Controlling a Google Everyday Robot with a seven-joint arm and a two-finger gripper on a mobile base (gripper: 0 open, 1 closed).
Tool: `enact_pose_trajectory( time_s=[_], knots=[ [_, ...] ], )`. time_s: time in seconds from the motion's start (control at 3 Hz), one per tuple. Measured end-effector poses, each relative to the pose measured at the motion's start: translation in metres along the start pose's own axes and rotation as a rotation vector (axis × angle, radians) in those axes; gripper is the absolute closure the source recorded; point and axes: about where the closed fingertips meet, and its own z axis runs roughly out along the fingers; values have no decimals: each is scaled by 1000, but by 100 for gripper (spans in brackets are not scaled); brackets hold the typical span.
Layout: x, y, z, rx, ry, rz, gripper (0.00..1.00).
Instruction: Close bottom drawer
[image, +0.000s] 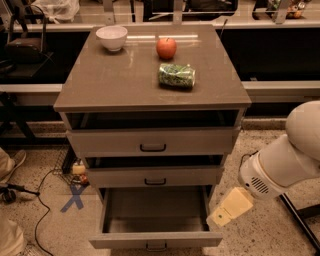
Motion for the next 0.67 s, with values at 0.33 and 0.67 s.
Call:
enact_pose_trajectory(
  time_s=[0.33,0.67],
  knots=[
    [1,0,2,-5,2,2,0],
    [5,-6,17,-28,4,18,0]
  ],
)
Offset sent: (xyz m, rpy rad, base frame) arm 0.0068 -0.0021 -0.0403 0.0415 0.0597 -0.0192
